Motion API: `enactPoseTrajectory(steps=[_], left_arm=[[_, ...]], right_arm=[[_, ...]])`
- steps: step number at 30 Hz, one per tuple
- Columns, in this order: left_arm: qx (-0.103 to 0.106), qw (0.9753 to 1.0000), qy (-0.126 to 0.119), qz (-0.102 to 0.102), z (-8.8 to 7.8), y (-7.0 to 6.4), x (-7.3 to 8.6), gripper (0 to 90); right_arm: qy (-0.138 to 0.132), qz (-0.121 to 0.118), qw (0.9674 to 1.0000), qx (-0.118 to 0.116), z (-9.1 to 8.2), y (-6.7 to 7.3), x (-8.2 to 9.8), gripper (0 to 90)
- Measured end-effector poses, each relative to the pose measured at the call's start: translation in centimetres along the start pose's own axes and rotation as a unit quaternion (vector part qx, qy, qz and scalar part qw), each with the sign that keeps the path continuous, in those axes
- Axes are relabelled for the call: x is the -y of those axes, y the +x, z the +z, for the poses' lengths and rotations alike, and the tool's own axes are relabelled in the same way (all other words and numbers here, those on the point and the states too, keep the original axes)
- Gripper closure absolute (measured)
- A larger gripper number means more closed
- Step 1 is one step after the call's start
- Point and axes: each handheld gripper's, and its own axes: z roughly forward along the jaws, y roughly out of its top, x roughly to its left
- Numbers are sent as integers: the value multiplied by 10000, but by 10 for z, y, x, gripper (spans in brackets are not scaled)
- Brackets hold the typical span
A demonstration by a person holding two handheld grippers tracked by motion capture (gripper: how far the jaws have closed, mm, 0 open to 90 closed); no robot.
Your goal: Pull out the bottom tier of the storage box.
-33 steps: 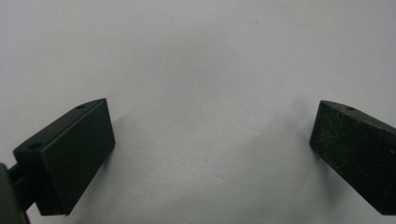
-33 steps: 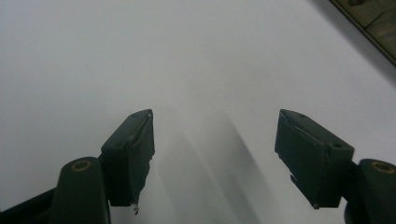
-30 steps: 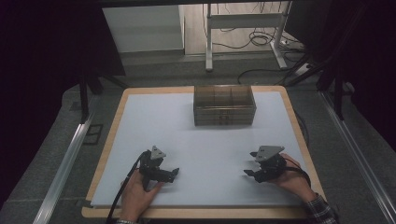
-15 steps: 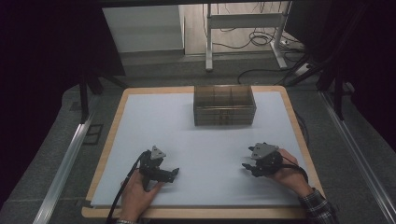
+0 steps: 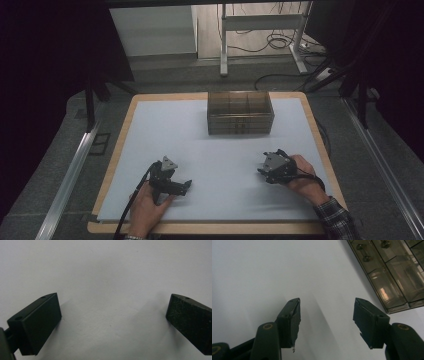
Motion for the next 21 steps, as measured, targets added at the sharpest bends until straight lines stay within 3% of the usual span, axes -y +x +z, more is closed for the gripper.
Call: enactPoseTrajectory(steps=[10, 14, 21], left_arm=[[0, 10000, 1, 0, 0, 0, 0, 0], [0, 10000, 1, -1, 0, 0, 0, 0], [-1, 10000, 1, -2, 0, 0, 0, 0]], right_arm=[[111, -430, 9977, 513, 10, 2, -7, 393], [72, -472, 9972, 579, 15, 1, -8, 398], [154, -762, 9927, 921, 26, 1, -13, 418]])
